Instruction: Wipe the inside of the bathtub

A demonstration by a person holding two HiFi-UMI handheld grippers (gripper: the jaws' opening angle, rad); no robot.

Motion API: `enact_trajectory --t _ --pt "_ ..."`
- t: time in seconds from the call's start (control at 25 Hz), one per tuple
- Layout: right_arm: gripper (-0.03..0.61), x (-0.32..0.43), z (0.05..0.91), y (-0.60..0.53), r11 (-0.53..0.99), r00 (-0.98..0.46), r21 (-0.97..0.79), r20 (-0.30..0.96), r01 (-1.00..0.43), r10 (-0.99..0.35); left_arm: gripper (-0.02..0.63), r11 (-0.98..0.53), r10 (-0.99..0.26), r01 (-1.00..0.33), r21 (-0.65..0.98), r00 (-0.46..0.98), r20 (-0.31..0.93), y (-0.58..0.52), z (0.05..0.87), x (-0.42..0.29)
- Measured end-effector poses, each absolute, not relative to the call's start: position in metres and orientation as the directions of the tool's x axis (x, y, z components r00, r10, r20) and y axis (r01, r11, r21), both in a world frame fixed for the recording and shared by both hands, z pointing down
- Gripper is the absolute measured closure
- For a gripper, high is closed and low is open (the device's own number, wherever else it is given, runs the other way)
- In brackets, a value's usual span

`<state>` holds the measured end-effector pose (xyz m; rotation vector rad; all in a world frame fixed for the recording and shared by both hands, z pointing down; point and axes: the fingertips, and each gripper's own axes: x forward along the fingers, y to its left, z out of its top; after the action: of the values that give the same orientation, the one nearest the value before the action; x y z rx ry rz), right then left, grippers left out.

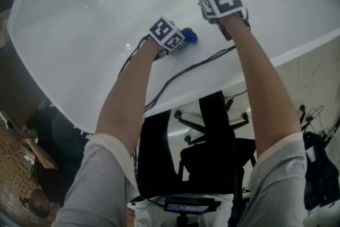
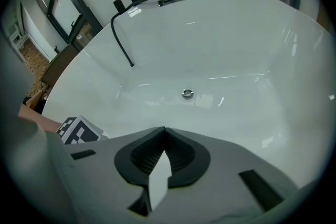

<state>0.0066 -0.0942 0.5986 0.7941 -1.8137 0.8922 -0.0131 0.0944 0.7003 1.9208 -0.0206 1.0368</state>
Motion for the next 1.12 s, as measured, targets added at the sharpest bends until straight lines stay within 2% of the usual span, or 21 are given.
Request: enact_trajectory --t 0.2,0.56,1.12 --pt "0.569 0.007 0.585 -0.092 0.52 -0.365 -0.246 0.92 -0.818 -0.139 0.538 -0.569 0.362 -0.389 0.724 0.673 0.645 0.092 0.682 -0.003" --pt "0.57 0.015 0.546 -0.087 0.509 -0.363 -0.246 0.92 -0.825 -0.144 0.538 -0.511 0.433 -0.318 0.799 0.707 0.559 0.105 0.633 -0.001" --pt "0.571 0.016 0.477 -0.061 0.482 -0.375 -0.262 0.915 -0.836 -0.152 0.538 -0.456 0.398 -0.316 0.832 0.764 0.508 0.124 0.559 0.009"
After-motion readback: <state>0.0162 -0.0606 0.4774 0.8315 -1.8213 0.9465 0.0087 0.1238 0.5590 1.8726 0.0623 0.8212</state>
